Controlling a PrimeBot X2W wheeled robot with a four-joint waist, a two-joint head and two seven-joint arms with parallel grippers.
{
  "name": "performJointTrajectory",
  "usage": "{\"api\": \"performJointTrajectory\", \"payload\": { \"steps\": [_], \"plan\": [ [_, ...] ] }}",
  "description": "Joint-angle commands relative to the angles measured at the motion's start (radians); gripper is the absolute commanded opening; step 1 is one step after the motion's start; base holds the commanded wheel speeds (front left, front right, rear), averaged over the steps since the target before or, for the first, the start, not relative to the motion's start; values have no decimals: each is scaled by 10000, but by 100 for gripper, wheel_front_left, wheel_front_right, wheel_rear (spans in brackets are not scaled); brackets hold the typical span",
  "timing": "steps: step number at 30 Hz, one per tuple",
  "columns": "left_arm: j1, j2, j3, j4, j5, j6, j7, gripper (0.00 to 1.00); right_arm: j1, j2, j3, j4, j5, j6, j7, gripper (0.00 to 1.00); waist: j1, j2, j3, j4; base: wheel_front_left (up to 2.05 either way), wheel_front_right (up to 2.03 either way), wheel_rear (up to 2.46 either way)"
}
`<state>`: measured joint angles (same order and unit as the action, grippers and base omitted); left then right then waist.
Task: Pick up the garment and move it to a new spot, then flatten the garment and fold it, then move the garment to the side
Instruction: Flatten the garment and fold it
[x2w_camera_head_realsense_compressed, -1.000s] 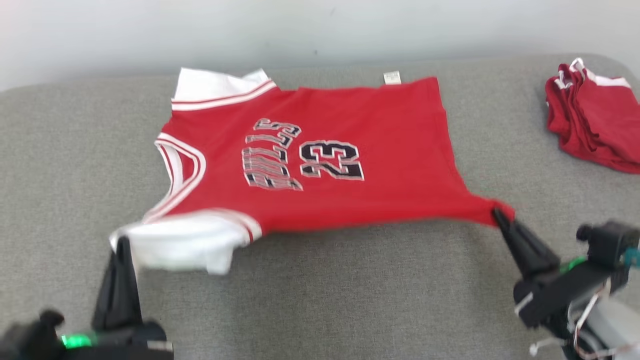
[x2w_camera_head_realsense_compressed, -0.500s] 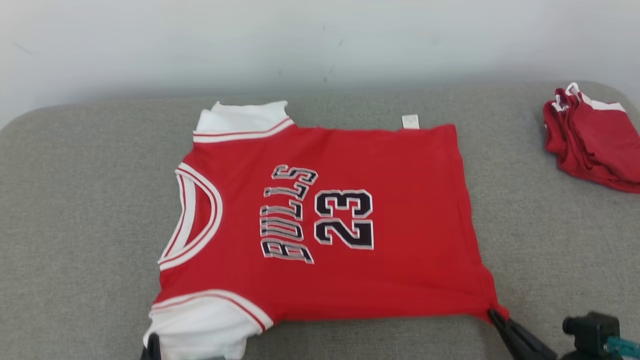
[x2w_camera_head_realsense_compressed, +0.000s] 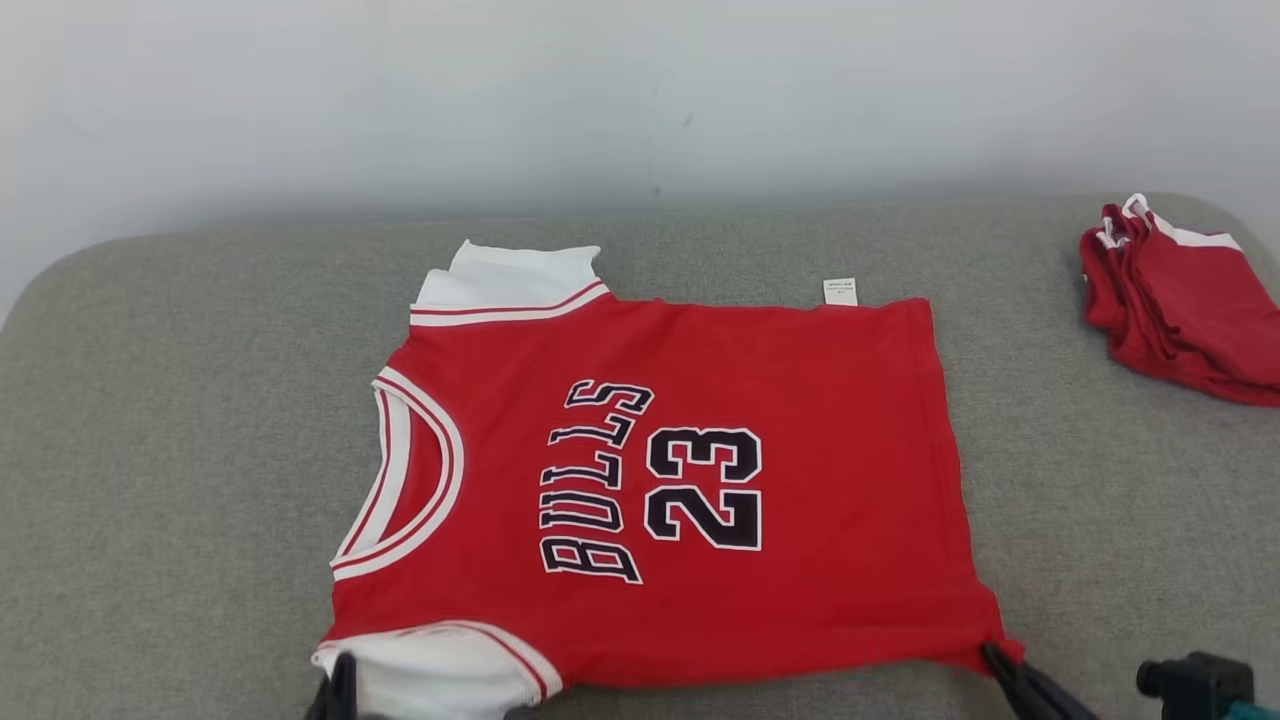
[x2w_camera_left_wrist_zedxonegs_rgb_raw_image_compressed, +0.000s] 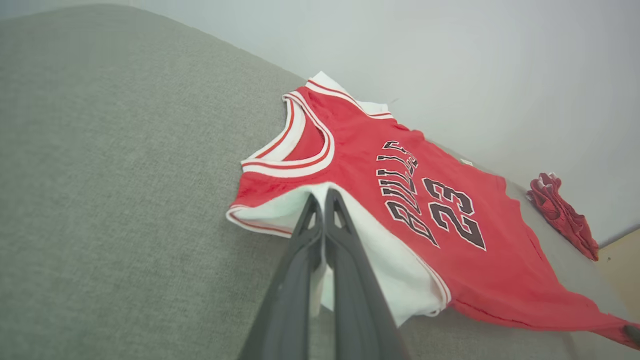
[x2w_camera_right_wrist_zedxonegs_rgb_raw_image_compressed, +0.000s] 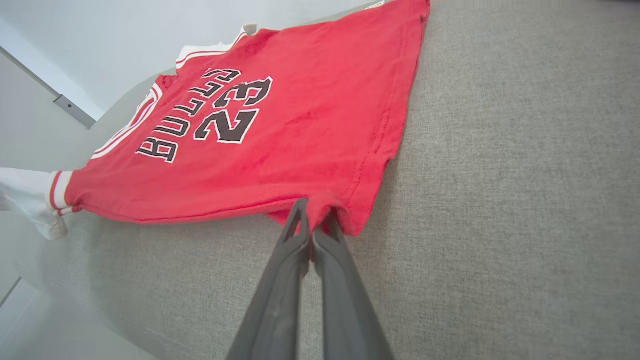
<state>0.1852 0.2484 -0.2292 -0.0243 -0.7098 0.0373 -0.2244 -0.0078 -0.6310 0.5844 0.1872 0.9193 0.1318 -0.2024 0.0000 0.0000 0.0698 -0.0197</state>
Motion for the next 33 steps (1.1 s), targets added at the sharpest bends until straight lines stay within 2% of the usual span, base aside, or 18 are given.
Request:
{"api": "performJointTrajectory", "payload": {
  "steps": [1,8,16,24,31,32,33],
  "plan": [
    [-221,116,9,17,126,-42,51,0,-136,10,-87,-16,-36,-30,-15,0,0,0,30,-18,0,0,0],
    [-2076,745,-162,608,364,-581,702,0,-1156,158,131,5,93,-30,225,0,0,0,387,-235,0,0,0],
    [-4592,846,-253,2495,162,-1169,1122,0,-2781,613,704,1014,292,-30,30,0,0,0,1080,-428,0,0,0],
    [-6484,865,-570,4825,231,-1515,890,0,-4250,973,1304,2400,732,-30,-241,0,0,0,1425,-600,0,0,0],
    [-7342,868,-1033,6215,484,-1637,365,0,-5059,1191,1868,3264,987,-30,-461,0,0,0,1510,-624,0,0,0],
    [-7429,872,-1090,6365,570,-1641,243,13,-5129,1209,1888,3369,959,-30,-491,30,0,0,1497,-613,0,0,0],
    [-7477,856,-1147,6490,661,-1646,126,80,-5156,1238,1912,3461,938,-30,-540,100,0,0,1471,-597,0,0,0]
  ]
}}
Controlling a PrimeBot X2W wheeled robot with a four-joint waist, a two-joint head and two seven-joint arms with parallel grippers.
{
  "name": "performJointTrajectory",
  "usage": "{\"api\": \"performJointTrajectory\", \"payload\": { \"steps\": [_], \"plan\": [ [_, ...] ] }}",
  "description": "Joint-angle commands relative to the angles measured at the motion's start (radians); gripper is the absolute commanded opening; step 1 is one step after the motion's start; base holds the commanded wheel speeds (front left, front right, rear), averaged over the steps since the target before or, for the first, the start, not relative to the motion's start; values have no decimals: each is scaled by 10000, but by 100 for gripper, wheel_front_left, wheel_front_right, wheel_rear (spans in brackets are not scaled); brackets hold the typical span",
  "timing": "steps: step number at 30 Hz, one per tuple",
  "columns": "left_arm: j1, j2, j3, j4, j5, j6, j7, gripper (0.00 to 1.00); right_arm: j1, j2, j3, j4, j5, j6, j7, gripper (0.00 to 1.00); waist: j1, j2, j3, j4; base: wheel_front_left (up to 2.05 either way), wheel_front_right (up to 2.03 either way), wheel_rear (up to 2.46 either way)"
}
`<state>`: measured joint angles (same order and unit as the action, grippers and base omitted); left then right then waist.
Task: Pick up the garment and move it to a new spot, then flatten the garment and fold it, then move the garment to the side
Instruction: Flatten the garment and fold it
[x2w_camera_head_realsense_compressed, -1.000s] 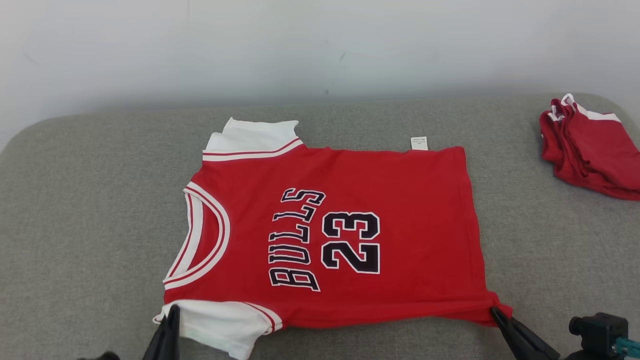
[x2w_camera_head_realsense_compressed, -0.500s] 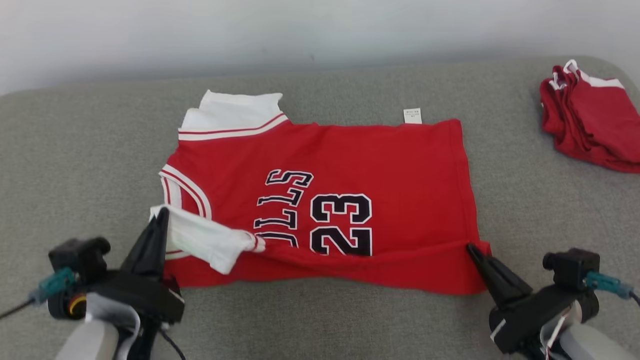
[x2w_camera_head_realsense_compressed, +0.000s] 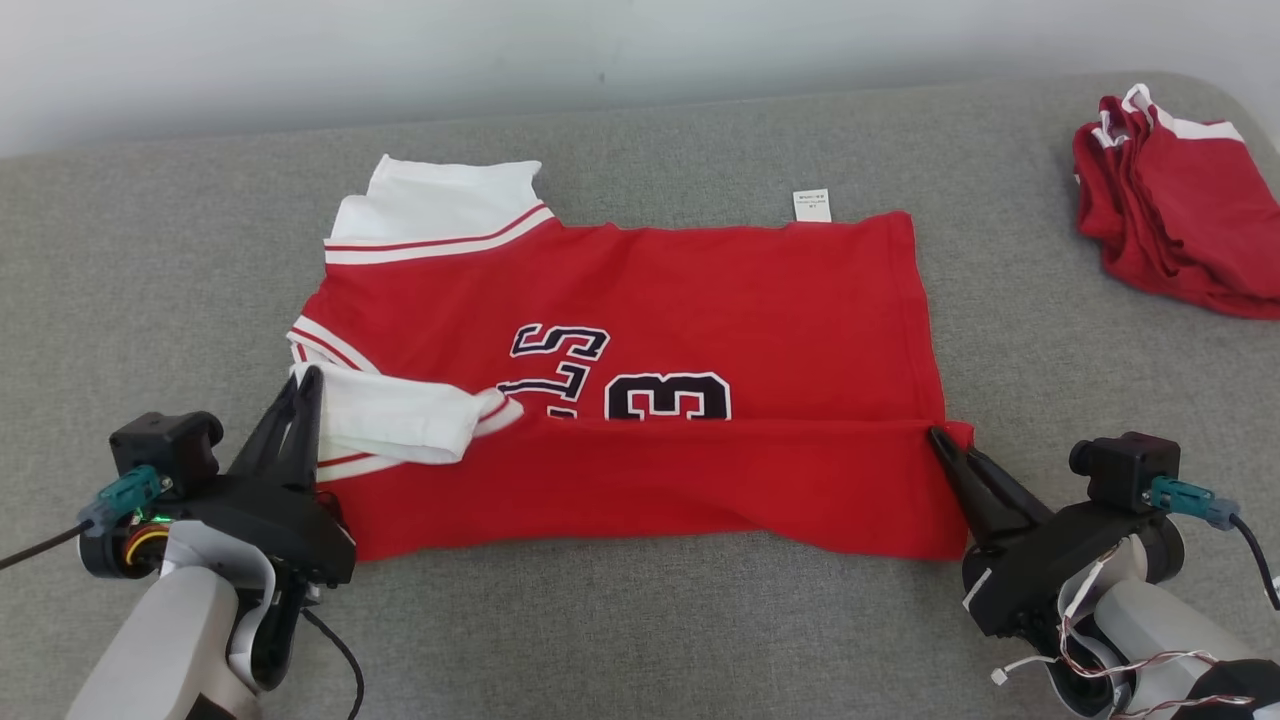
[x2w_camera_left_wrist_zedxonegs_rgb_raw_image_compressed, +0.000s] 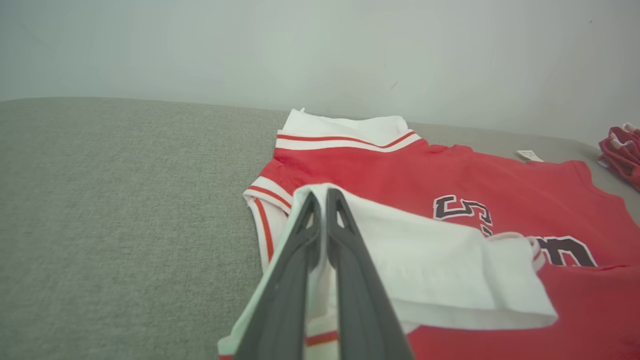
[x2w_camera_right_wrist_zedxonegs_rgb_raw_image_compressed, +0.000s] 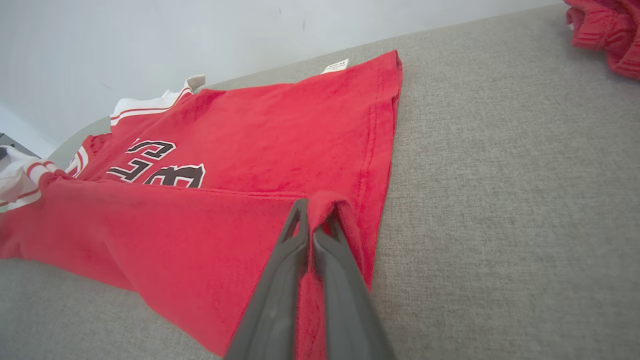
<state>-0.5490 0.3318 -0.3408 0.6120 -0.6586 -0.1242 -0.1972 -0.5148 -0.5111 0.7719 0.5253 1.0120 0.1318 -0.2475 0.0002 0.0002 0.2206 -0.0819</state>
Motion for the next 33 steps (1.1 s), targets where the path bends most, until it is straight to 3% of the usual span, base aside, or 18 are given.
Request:
{"api": "performJointTrajectory", "payload": {
  "steps": [1,8,16,24,33],
  "plan": [
    [-154,-3,-58,263,223,-34,-261,100,-93,61,48,183,12,-30,-112,100,-2,-2,-77,42,0,0,0],
    [284,-226,144,432,330,-51,-647,100,286,-20,-528,341,-160,-30,-181,100,-2,-2,-407,198,0,0,0],
    [1689,-467,794,-723,660,144,-685,100,1757,-219,-1756,-546,-1115,-30,-182,100,-2,-2,-632,386,0,0,0],
    [3085,-591,940,-1299,739,217,-688,100,2981,141,-2786,-997,-1653,-30,-182,100,-2,-2,-600,411,0,0,0],
    [3011,-592,939,-655,692,294,-640,100,3044,658,-2740,-608,-2078,-30,-38,100,-2,-2,-454,427,0,0,0]
  ]
}}
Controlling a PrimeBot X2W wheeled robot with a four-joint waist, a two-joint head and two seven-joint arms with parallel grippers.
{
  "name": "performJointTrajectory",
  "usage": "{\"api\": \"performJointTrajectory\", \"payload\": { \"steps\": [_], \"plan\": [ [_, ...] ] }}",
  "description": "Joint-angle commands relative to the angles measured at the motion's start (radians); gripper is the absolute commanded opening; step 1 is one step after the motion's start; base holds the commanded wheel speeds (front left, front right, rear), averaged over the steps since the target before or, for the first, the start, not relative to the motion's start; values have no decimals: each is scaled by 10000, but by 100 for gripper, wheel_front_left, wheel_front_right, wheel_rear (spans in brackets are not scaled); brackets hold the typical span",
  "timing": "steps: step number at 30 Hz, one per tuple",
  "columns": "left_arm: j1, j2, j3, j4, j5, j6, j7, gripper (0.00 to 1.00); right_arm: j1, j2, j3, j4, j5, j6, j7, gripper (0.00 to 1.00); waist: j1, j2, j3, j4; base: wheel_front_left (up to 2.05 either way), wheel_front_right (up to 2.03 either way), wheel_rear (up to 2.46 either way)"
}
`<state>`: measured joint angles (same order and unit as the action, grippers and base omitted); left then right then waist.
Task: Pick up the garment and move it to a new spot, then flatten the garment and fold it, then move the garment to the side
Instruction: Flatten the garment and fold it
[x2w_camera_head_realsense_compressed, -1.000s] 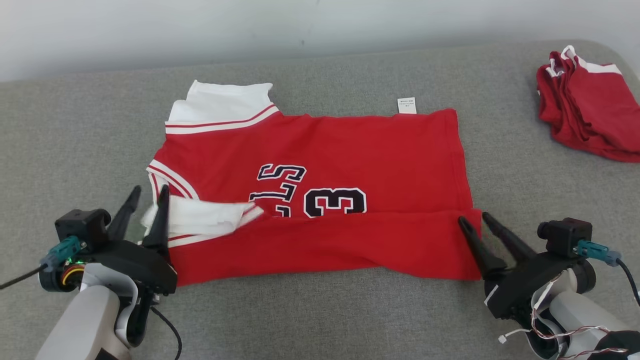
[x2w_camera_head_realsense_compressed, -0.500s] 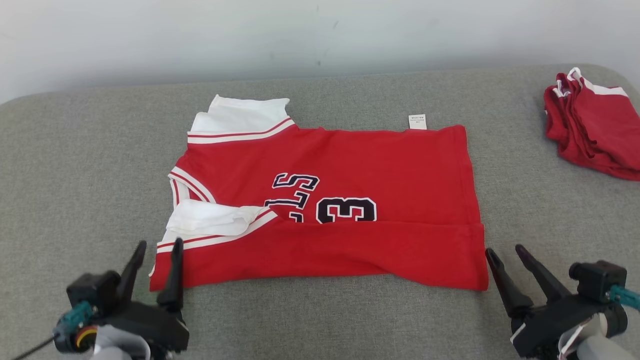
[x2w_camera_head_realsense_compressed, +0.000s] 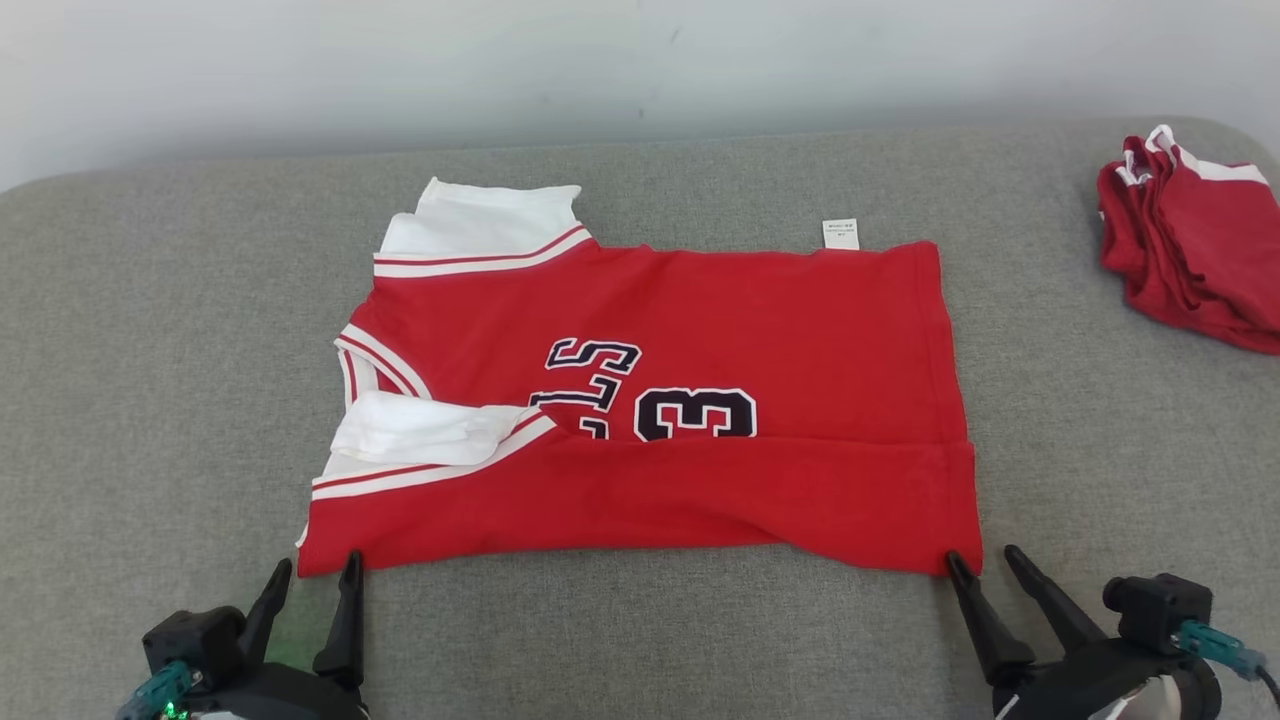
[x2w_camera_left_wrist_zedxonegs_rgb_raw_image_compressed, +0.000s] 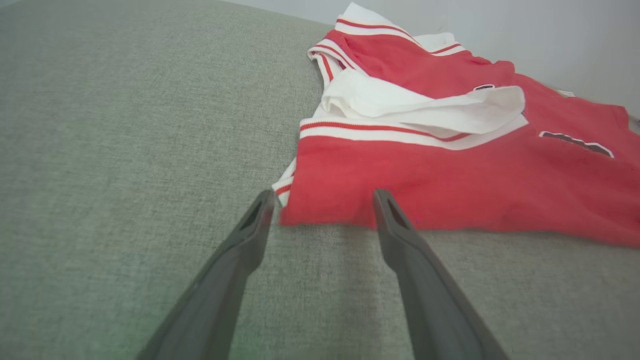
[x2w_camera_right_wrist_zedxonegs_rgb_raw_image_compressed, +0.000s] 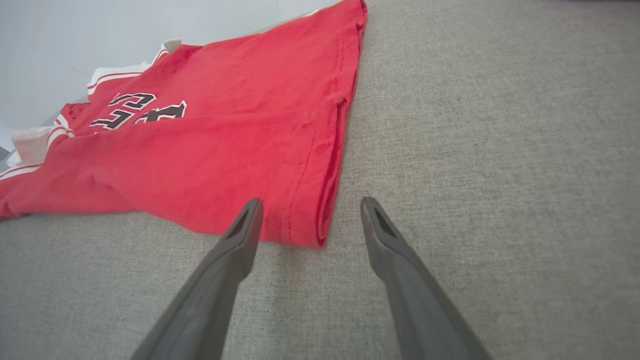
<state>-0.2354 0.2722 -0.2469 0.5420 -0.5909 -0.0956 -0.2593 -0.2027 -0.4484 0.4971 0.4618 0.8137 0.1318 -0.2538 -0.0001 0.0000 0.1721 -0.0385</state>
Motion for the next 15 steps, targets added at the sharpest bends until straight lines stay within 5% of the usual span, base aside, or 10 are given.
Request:
{"api": "performJointTrajectory", "payload": {
  "steps": [1,5,6,8,9,15],
  "plan": [
    [-203,-11,-24,167,-30,-25,-13,100,-155,105,29,111,-107,-30,23,100,1,0,56,-11,0,0,0],
    [-476,-72,-83,669,-95,-78,-6,100,-433,411,197,535,-111,-30,116,100,1,0,142,-34,0,0,0],
    [-564,-81,-86,802,-135,-110,-10,100,-489,457,256,657,-96,-30,171,88,1,0,151,-34,0,0,0],
    [-714,-162,-124,1068,-206,-170,-18,100,-642,545,414,805,-120,-30,212,5,1,0,142,-26,0,0,0],
    [-811,-199,-156,1264,-244,-177,-28,0,-698,590,498,931,-59,-30,188,0,1,0,96,-34,0,0,0],
    [-557,-228,-95,1352,-241,-261,-63,0,-618,486,477,1094,87,-30,30,0,1,0,-294,15,0,0,0]
  ]
}}
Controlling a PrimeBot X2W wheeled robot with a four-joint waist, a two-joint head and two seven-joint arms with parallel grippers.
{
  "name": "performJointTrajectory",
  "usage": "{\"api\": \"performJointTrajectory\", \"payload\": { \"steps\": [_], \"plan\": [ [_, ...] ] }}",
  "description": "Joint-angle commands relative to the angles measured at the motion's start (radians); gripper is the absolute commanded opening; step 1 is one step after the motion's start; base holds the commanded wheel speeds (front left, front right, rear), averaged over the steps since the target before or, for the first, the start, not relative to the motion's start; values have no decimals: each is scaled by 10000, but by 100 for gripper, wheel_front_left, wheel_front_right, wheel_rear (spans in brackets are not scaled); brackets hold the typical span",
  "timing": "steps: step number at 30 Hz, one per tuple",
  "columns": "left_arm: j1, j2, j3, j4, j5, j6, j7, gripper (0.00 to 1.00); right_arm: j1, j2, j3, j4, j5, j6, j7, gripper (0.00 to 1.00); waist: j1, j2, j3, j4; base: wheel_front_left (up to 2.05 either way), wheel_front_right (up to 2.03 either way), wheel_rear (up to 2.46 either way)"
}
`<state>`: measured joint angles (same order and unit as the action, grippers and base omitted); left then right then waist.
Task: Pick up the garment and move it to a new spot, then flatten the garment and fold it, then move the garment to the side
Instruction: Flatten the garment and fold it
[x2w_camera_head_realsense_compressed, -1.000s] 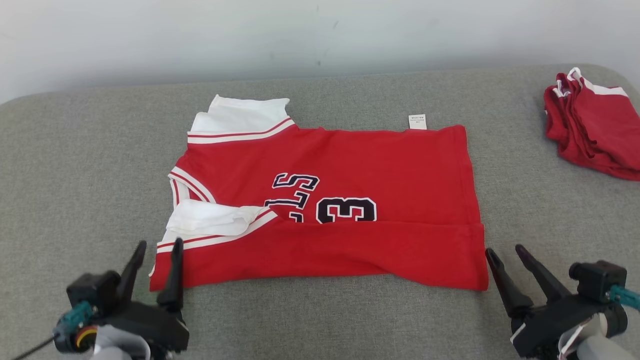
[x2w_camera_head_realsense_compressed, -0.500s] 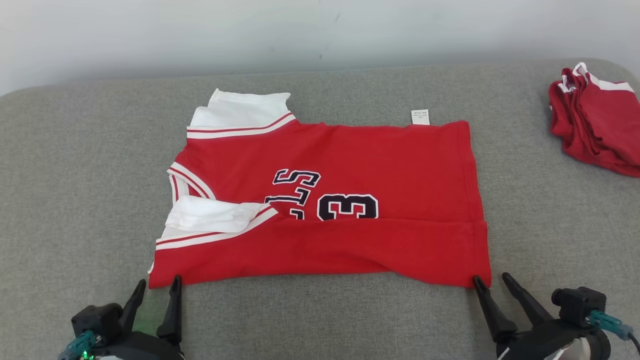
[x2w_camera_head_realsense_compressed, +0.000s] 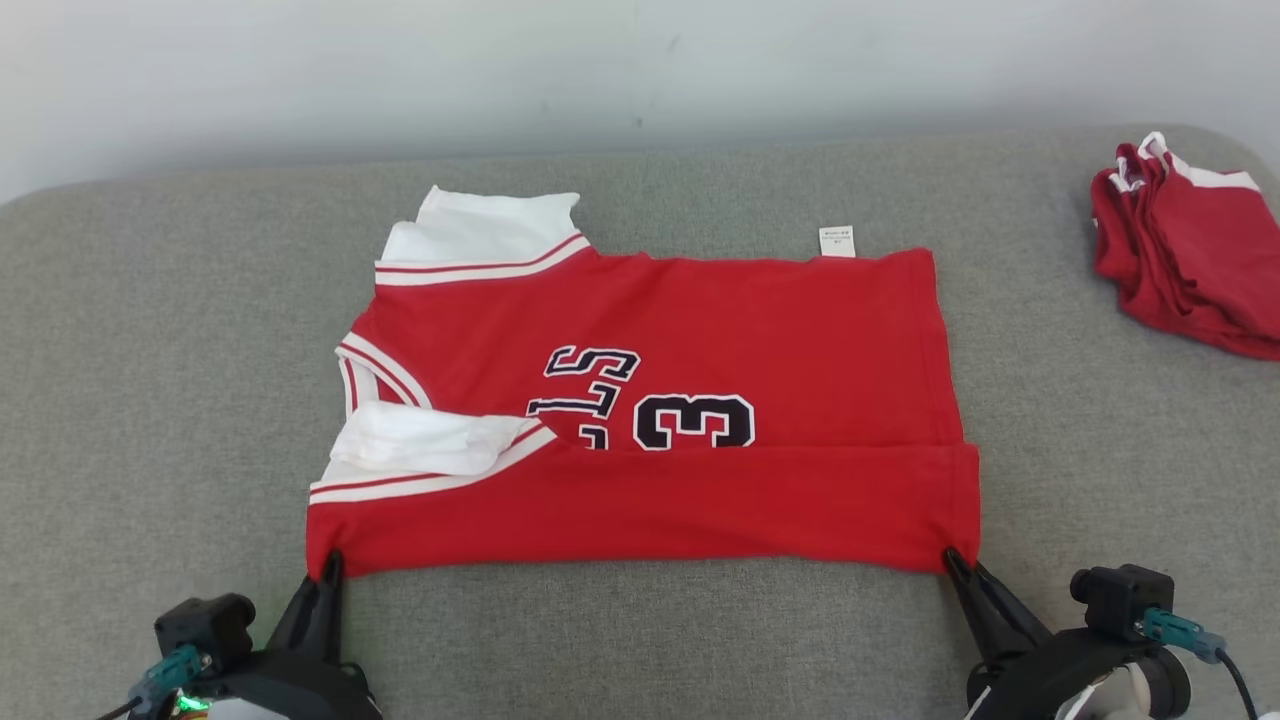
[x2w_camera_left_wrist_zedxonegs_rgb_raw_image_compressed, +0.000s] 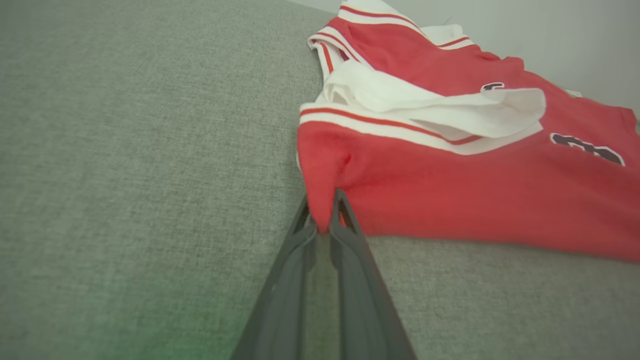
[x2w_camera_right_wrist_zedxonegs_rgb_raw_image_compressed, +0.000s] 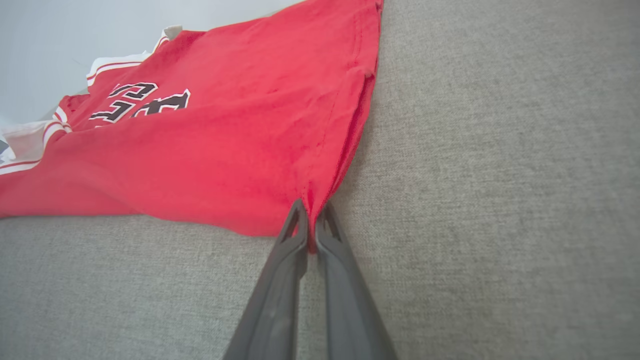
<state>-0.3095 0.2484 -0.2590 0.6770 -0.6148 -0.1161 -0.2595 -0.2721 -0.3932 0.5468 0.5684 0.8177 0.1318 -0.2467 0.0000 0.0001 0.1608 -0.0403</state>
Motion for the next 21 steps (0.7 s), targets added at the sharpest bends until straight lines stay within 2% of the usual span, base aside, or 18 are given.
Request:
{"api": "performJointTrajectory", "payload": {
  "steps": [1,14,21],
  "plan": [
    [297,2,24,-39,13,-38,-64,0,139,-89,-47,27,101,-30,-71,0,0,-1,-285,46,0,0,0],
    [2207,-340,209,-1623,-4,112,-65,0,1333,-532,-562,-549,349,-30,-79,0,0,-1,-1175,376,0,0,0],
    [3335,-514,36,-2448,-84,309,-16,0,2389,-755,-1308,-1022,30,-30,329,0,0,-1,-1306,552,0,0,0]
  ]
}}
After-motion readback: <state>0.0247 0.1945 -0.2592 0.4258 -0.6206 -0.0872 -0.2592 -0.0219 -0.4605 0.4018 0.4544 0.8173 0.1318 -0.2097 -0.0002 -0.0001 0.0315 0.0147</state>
